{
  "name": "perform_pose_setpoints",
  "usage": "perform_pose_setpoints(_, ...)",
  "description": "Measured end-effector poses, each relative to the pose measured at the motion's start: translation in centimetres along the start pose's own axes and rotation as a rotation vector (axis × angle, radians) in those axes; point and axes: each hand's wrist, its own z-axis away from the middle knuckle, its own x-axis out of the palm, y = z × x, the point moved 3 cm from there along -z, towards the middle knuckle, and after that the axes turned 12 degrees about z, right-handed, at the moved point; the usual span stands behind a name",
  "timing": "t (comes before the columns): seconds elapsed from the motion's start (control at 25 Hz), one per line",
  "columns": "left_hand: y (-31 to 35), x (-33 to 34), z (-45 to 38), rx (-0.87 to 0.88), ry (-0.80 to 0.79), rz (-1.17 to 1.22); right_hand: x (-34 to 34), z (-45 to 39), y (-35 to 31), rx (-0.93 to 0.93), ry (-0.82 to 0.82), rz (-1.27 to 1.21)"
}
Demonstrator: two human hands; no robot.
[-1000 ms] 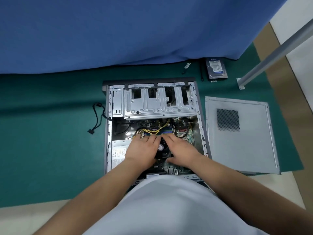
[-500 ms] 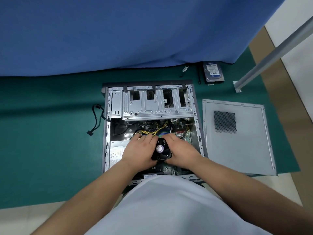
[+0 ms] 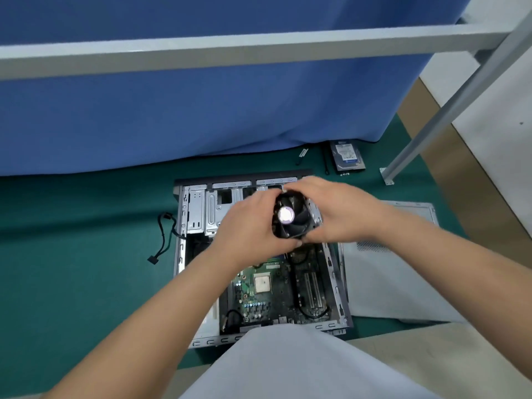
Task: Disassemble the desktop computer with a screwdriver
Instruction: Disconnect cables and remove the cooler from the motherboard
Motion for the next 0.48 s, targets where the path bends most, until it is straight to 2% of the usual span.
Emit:
perform_pose_setpoints(0.08, 0.4, -1.6, -1.3, -0.081, 0.085, 0.178, -2.1, -0.5, 0.9, 0.024, 0.075, -0.105)
perform_pose_setpoints(0.16, 0.0, -2.5, -2.0, -0.224, 0.201, 0.469, -2.6, -0.8, 1.4, 0.088, 0.203, -0.189)
perform_pose_setpoints(0.24, -1.0, -2.7, -2.3, -0.407, 0.311, 0.738, -1.3, -0.5, 1.3, 0.222, 0.379, -0.294)
perform_pose_setpoints(0.32, -1.9, -2.4, -2.3, -0.592, 0.35, 0.938, 1.3, 0.0, 0.2, 0.348, 0.485, -0.445)
perform_pose_setpoints(0.4, -2.3, -2.1, -2.2, -0.731, 0.366, 1.092, 3.9, 0.2, -1.3, 0.371, 0.457, -0.514)
perform_pose_setpoints(0.48, -2.8, -1.7, -1.9, -0.816, 0.38, 1.229, 5.8, 0.3, -2.6, 0.318, 0.386, -0.535)
